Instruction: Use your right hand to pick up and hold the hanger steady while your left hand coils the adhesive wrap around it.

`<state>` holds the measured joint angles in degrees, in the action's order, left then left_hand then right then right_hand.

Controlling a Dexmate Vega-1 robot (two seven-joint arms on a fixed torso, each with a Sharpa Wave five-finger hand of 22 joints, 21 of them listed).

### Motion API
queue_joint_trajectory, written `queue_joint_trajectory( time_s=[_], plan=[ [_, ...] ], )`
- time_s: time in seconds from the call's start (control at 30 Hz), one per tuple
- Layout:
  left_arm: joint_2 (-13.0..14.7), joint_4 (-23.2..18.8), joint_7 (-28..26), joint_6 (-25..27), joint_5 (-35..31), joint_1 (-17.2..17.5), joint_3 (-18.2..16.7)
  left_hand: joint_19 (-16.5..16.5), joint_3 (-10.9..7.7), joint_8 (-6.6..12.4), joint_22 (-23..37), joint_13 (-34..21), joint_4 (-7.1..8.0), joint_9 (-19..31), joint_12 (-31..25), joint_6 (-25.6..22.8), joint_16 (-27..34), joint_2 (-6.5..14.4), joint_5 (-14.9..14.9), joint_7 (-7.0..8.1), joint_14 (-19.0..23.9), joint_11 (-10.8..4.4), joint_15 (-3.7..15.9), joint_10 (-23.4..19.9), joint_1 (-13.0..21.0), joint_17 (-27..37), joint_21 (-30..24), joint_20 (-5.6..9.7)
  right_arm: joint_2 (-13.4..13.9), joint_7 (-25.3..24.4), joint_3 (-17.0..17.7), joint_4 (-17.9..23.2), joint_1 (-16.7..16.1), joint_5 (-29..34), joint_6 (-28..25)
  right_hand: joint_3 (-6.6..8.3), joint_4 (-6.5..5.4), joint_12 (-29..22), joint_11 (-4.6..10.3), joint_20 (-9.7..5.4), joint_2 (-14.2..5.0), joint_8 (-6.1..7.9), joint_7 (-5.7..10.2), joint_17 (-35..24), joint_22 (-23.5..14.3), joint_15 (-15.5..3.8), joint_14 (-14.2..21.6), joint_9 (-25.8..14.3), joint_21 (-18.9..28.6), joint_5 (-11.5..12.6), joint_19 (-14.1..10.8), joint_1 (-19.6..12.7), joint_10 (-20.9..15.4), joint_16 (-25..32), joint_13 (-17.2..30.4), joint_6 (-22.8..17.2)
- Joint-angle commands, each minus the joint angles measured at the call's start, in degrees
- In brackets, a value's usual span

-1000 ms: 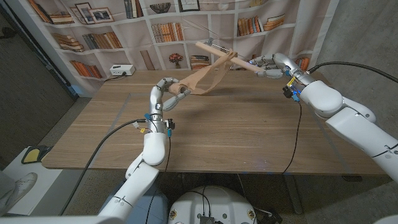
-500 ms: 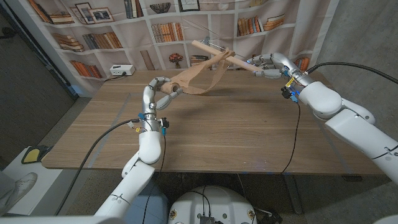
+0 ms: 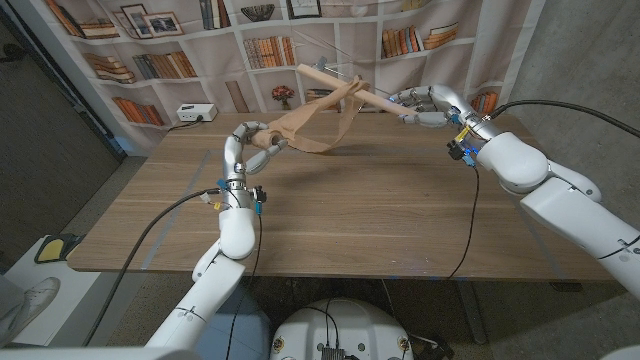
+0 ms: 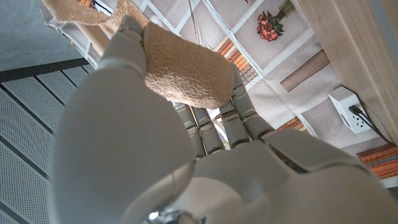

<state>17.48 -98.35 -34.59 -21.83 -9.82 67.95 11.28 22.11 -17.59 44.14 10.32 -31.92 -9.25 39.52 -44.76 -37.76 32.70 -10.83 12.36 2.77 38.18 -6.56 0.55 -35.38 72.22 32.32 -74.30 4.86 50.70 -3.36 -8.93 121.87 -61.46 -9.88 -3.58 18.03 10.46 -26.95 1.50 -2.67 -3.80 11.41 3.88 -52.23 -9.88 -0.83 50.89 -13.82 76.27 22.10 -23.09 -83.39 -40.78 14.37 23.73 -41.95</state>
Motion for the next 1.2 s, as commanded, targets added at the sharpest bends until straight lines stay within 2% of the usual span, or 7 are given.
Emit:
queue_joint_trajectory(
  time_s=[0.03, 0.5, 1.2],
  plan=[
    [0.16, 1.16, 1.21, -0.63, 0.9, -1.28, 0.44, 0.25, -0.5, 0.14, 0.19, -0.12, -0.01, 0.08, -0.3, -0.41, 0.28, 19.26, 0.18, -0.03, 10.18, 0.05, 9.85, -0.57, 18.67, 3.81, -0.1, 0.21, -0.33, 3.08, -1.76, 0.97, 0.8, -2.05, 4.17, 0.99, -1.11, -0.24, 4.94, -5.32, -1.73, 0.02, 0.2, -0.01, -0.01, -12.67, 6.3, -0.18, 0.18, 0.24, 0.18, -1.15, -5.6, 0.22, 9.15, -0.06],
    [0.46, 2.16, 2.24, -0.67, 1.17, -2.85, 0.71, 0.15, -0.54, 0.19, 0.18, -0.01, -0.02, 0.05, -0.38, -0.31, 0.29, 19.26, 0.2, -0.02, 10.18, 0.06, 9.82, -0.44, 18.68, 3.8, -0.14, 0.25, -0.75, 6.98, -4.44, 0.36, 3.13, -3.83, 5.68, 1.0, -1.1, -0.21, 4.93, -5.3, -1.73, 0.02, 0.24, -0.07, -0.04, -12.61, 6.31, -0.18, 0.22, 0.26, 0.25, -1.15, -5.71, 0.25, 9.18, -0.07],
    [1.31, 4.61, 2.7, -0.89, -0.02, -6.29, 0.31, 0.05, -0.61, 0.39, 0.2, 0.12, -0.01, 0.15, -0.62, -0.16, 0.31, 19.32, 0.16, -0.16, 10.08, 0.07, 9.86, -0.34, 18.67, 3.79, -0.21, 0.23, -0.73, 10.94, -6.44, -1.12, 4.54, -4.73, 6.66, 1.04, -1.07, -0.19, 5.04, -5.38, -1.76, -0.01, 0.27, -0.14, -0.04, -12.62, 6.32, -0.18, 0.26, 0.29, 0.32, -1.18, -5.77, 0.29, 9.35, 0.01]
  ],
)
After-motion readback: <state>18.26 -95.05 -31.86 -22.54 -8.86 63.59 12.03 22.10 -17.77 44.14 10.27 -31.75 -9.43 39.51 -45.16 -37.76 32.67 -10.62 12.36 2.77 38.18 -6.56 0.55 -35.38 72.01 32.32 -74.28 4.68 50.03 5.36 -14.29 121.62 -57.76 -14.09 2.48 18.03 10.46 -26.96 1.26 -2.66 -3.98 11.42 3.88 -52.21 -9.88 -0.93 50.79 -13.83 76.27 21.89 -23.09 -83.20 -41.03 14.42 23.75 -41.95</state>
